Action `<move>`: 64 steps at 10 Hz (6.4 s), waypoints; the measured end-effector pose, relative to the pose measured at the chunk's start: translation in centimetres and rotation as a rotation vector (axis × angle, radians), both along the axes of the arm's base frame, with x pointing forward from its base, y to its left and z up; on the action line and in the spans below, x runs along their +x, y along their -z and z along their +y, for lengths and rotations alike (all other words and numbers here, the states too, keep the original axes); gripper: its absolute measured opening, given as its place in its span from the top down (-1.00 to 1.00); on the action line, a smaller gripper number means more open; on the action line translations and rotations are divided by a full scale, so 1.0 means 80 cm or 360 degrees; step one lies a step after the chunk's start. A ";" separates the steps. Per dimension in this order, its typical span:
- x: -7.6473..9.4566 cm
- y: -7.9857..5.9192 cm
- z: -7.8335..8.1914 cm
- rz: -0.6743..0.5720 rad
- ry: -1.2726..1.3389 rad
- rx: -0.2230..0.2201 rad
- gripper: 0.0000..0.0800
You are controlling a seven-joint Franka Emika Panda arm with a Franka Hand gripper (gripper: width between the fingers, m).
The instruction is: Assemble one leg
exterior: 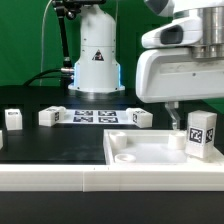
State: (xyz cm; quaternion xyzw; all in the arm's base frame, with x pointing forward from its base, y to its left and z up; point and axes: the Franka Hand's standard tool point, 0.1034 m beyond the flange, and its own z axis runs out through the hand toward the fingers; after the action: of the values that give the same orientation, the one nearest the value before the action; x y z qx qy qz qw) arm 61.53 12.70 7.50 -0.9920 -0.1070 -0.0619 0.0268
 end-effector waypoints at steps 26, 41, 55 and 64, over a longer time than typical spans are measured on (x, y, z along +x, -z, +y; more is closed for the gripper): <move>-0.001 0.003 -0.008 0.0028 0.1655 0.0312 0.21; 0.008 -0.006 -0.001 0.0007 -0.0292 -0.0085 -0.62; 0.006 -0.003 -0.009 0.0025 0.0994 0.0079 0.27; 0.002 -0.003 -0.008 0.0072 0.2146 0.0215 0.27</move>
Offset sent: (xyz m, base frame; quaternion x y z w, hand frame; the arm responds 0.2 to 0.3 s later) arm 0.0036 0.0028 0.0041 -0.0095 -0.0047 -0.1021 0.9947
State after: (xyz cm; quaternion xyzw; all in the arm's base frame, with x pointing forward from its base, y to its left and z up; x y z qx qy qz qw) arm 61.70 12.07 7.72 -0.8389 0.5400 -0.0508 0.0466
